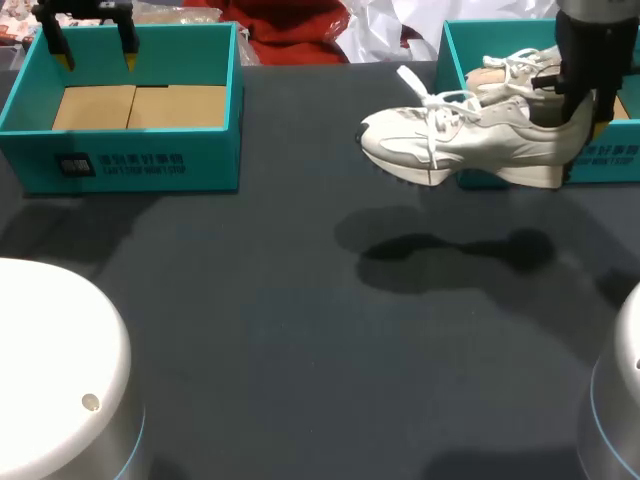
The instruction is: Take the shoe out of the shoebox, open the shoe tongue, remove and reinsert the insole, then place the shoe into the shoebox
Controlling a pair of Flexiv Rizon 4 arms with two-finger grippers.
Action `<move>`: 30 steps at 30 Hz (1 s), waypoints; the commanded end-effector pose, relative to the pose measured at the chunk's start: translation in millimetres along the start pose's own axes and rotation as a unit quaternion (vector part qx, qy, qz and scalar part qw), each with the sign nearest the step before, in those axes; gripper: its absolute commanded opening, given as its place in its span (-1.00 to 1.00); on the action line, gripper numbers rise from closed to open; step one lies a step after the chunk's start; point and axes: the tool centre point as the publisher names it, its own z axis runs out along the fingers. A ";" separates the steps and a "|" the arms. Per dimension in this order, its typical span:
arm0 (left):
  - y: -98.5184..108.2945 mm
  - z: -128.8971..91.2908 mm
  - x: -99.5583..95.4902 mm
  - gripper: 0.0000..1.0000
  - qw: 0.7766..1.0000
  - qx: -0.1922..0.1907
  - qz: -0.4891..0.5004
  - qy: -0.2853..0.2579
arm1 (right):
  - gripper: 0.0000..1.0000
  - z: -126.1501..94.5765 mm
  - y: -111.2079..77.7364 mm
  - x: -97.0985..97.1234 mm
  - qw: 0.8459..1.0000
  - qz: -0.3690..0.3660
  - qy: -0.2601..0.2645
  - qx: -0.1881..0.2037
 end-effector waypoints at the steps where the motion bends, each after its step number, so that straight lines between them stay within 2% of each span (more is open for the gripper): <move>1: -0.1 -0.1 0.1 1.00 1.000 0.000 0.000 0.000 | -1.00 0.3 -4.3 -3.9 1.000 0.000 0.005 -0.027; 12: -0.1 -0.1 0.1 1.00 1.000 0.000 0.000 0.000 | -1.00 0.3 -4.3 -3.9 1.000 0.000 0.005 -0.027; 13: -0.1 -0.1 0.1 1.00 1.000 0.000 0.000 0.000 | -1.00 0.0 -3.3 -1.0 0.999 -0.003 -0.007 -0.033; 17: -0.1 -0.1 0.1 1.00 1.000 0.000 0.000 0.000 | -1.00 10.1 -8.7 14.9 0.999 -0.015 -0.018 -0.045; 18: -0.1 -0.1 0.1 1.00 1.000 0.000 0.000 0.000 | -1.00 13.3 -13.0 20.7 0.999 -0.018 -0.010 -0.048; 24: -0.1 -0.1 0.1 1.00 1.000 0.000 0.000 0.000 | -1.00 26.7 -36.5 50.2 0.998 -0.013 -0.036 -0.056; 26: -0.1 -0.1 0.1 1.00 1.000 0.000 0.000 0.000 | -1.00 33.7 -45.0 63.3 0.997 -0.011 -0.058 -0.054; 30: -0.1 -0.1 0.1 1.00 1.000 0.000 0.000 0.000 | -1.00 48.0 -58.9 85.4 0.997 0.003 -0.061 -0.047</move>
